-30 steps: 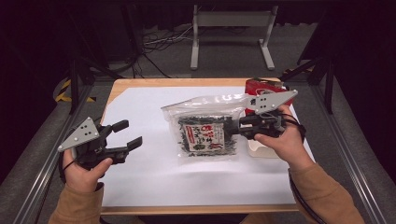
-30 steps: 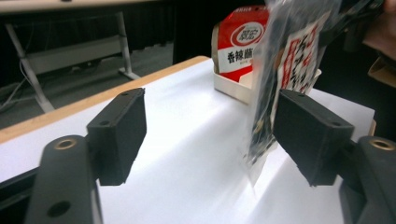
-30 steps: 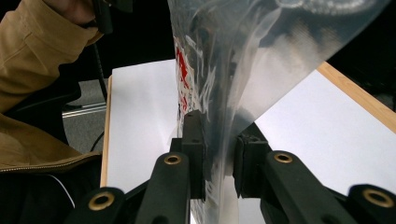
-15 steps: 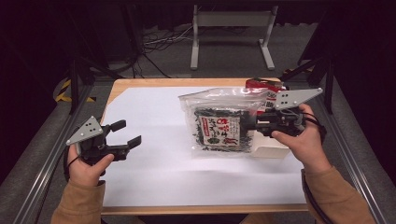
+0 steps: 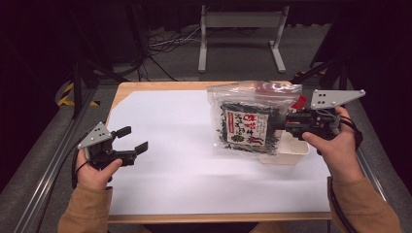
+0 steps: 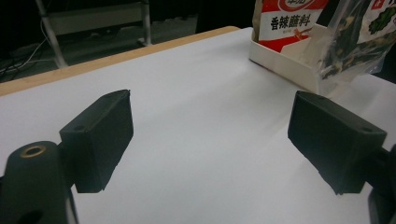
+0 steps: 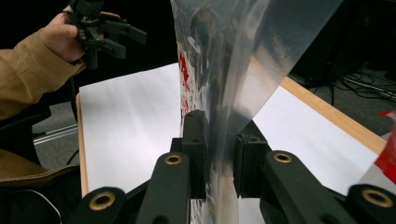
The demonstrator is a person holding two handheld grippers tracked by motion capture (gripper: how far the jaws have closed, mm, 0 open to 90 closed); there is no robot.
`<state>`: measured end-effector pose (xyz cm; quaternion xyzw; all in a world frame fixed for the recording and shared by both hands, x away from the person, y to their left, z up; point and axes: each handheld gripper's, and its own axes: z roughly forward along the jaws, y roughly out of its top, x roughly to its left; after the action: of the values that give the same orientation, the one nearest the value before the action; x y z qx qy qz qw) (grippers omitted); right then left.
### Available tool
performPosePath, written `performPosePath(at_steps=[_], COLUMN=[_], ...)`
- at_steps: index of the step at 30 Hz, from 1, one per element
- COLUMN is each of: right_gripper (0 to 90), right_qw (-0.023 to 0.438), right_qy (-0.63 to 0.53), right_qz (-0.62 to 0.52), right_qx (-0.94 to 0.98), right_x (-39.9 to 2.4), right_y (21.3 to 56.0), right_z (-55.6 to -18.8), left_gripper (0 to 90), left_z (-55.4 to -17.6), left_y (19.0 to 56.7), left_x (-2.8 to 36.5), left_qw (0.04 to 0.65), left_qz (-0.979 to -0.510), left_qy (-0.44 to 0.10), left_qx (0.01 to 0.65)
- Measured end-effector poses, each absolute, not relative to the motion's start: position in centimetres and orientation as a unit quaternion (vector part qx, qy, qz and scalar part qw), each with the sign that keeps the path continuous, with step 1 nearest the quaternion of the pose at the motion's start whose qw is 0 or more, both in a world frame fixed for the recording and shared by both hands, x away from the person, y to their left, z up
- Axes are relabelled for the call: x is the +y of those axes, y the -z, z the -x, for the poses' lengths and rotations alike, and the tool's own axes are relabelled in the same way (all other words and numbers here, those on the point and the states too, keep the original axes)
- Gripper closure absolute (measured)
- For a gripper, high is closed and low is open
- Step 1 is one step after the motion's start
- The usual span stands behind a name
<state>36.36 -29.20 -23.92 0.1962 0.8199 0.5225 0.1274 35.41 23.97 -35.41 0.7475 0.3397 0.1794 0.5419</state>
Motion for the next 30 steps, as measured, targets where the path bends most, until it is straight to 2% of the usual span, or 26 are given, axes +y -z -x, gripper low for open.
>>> performPosePath(at_steps=[30], right_gripper=[78.2], right_qw=[0.212], right_qy=[-0.525], right_qz=[-0.245], right_qx=[0.787], right_x=[-34.7], right_y=[21.8], right_z=[-36.0], left_gripper=[11.0], left_z=[-36.1], left_y=[36.4], left_x=[23.9], left_qw=[0.537], left_qz=[-0.747], left_qy=[-0.177], left_qx=[0.351])
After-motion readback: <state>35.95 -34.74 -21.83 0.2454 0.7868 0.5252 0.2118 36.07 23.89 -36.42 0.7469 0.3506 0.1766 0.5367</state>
